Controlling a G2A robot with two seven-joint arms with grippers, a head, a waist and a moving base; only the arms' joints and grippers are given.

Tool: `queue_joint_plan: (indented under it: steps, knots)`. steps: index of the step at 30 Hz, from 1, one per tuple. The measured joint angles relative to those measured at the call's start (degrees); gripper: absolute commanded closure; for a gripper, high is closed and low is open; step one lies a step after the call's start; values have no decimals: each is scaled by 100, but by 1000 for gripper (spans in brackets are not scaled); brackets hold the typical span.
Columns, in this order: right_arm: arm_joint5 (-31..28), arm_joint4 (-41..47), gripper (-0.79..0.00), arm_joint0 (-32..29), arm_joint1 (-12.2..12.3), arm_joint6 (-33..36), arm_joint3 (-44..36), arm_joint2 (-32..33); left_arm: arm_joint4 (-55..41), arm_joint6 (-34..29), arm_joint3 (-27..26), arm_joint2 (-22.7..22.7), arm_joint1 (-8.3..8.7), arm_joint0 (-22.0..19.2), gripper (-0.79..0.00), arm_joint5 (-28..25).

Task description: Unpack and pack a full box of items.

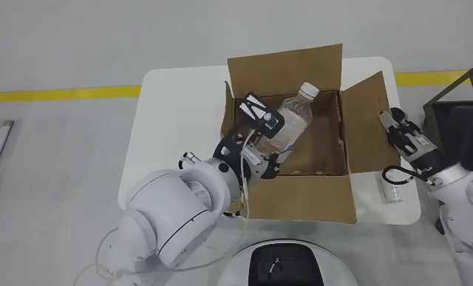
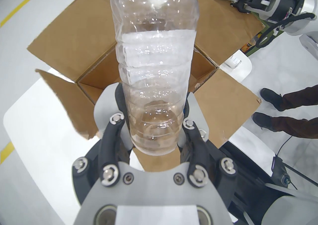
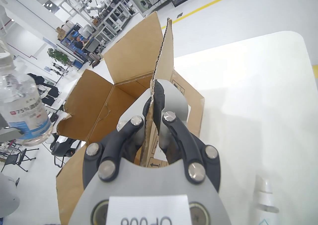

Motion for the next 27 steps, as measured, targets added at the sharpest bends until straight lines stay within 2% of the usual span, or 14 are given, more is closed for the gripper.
queue_joint_plan:
  steps: [8,12,17,27]
  knots:
    - [54,37,0,2,7,-23,-270,-3,-427,21,906,152,-86,-250,0,587]
    - [81,59,0,-36,8,-53,-337,2,-286,-147,1252,186,-80,-274,0,667]
    - [119,-13,0,-68,12,-64,-318,-11,-166,-428,1452,146,-48,-175,0,708]
    - [163,-14,0,2,19,-72,-241,-78,-177,-425,1449,131,-45,-158,0,697]
